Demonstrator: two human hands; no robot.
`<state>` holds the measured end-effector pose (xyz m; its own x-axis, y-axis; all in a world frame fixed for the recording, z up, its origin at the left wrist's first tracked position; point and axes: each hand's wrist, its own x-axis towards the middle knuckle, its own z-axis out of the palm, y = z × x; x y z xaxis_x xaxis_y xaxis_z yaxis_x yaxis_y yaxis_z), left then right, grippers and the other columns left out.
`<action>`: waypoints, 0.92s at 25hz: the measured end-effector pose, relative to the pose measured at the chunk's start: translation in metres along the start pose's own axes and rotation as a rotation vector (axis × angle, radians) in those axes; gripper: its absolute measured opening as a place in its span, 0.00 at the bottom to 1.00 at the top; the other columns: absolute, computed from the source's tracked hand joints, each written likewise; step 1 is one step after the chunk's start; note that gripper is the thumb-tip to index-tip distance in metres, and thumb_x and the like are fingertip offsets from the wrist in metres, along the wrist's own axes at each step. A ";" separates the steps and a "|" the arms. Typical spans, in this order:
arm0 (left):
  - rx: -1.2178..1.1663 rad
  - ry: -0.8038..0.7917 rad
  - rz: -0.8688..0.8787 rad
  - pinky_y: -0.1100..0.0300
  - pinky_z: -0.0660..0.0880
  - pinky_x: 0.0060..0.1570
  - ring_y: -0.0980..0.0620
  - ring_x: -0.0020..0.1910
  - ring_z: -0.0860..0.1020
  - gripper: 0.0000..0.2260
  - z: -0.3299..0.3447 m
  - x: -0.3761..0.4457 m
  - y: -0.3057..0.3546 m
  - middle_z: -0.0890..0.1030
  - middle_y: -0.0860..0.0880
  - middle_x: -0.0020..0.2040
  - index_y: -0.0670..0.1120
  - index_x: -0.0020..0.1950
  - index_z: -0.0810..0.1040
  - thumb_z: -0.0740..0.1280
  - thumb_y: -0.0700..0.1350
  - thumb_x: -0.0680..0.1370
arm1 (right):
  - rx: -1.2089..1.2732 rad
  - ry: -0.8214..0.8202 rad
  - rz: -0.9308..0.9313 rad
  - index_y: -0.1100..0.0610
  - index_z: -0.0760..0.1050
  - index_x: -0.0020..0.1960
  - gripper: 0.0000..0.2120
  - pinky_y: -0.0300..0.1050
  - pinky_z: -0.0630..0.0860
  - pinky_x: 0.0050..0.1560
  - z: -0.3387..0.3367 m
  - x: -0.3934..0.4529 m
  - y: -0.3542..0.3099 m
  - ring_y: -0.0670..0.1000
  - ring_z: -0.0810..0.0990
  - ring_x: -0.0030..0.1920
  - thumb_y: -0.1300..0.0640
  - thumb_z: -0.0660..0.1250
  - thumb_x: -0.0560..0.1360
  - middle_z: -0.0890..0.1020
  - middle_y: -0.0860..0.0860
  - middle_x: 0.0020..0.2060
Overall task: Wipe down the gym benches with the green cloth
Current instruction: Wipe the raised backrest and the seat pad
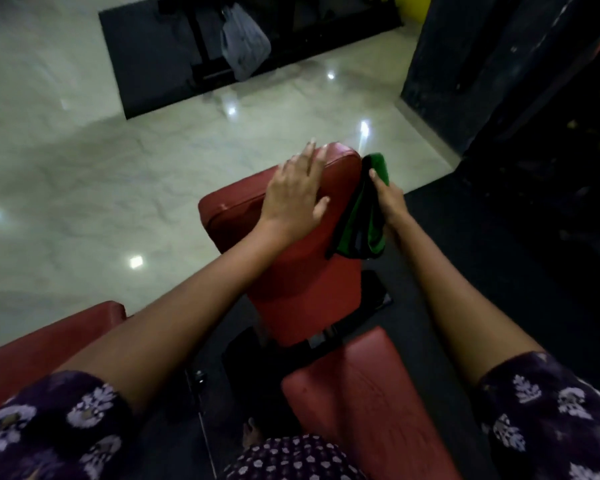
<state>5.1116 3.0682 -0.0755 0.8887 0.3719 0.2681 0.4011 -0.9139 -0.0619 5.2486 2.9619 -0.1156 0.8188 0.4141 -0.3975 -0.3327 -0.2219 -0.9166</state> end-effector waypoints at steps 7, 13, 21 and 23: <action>0.103 0.066 -0.145 0.35 0.66 0.61 0.43 0.67 0.71 0.33 0.008 -0.080 -0.049 0.72 0.42 0.68 0.45 0.72 0.68 0.71 0.53 0.69 | -0.770 0.167 -0.499 0.54 0.75 0.62 0.21 0.48 0.69 0.54 0.033 -0.035 -0.051 0.57 0.74 0.57 0.43 0.64 0.75 0.78 0.55 0.55; -0.140 0.200 -0.196 0.39 0.68 0.62 0.39 0.64 0.73 0.31 0.008 -0.096 -0.062 0.73 0.36 0.65 0.41 0.65 0.74 0.77 0.48 0.65 | -1.126 -0.063 -0.808 0.53 0.74 0.64 0.22 0.51 0.67 0.55 0.093 -0.081 -0.047 0.59 0.71 0.58 0.42 0.63 0.75 0.76 0.55 0.58; -0.810 0.287 -0.448 0.71 0.47 0.71 0.45 0.76 0.51 0.36 0.016 -0.129 -0.061 0.50 0.40 0.77 0.38 0.76 0.49 0.65 0.35 0.74 | -1.253 0.149 -0.700 0.54 0.71 0.65 0.22 0.55 0.67 0.59 0.139 -0.110 -0.041 0.61 0.67 0.62 0.42 0.59 0.77 0.73 0.57 0.61; -0.926 0.251 -0.543 0.71 0.48 0.69 0.46 0.76 0.50 0.36 0.017 -0.129 -0.058 0.48 0.41 0.77 0.39 0.76 0.44 0.63 0.35 0.75 | -1.293 0.050 -0.792 0.55 0.70 0.67 0.22 0.54 0.66 0.60 0.138 -0.112 -0.042 0.61 0.67 0.62 0.45 0.59 0.78 0.73 0.58 0.62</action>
<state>4.9771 3.0759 -0.1228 0.5321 0.8131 0.2360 0.3097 -0.4463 0.8396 5.1067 3.0470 -0.0388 0.6077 0.7709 0.1907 0.7925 -0.5731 -0.2085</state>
